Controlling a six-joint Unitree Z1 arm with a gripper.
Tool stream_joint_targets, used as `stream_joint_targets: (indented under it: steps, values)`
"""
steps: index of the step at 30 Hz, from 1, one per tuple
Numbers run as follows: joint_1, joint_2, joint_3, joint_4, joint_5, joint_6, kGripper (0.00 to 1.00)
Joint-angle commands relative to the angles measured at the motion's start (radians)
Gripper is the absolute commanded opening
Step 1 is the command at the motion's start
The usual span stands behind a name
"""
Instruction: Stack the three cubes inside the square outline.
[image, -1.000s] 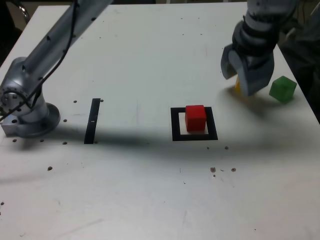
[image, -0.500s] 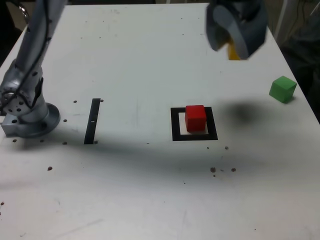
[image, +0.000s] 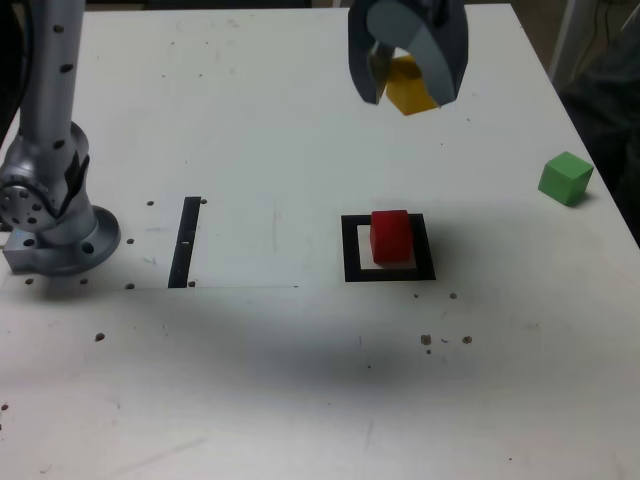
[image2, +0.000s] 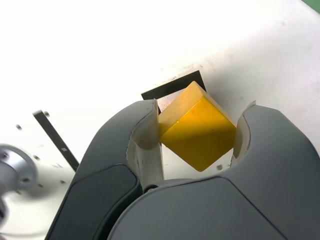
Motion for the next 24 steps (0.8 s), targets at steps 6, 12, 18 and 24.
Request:
stream_joint_targets:
  steps: [6,12,18,24]
  values:
    - [-0.032,0.016,0.113,-0.148,-0.028,-0.283,0.30]
    - [-0.064,0.033,0.171,-0.229,-0.042,-0.340,0.30]
    - [-0.114,-0.007,0.270,-0.254,-0.010,-0.332,0.30]
    - [-0.145,-0.037,0.357,-0.303,0.001,-0.334,0.30]
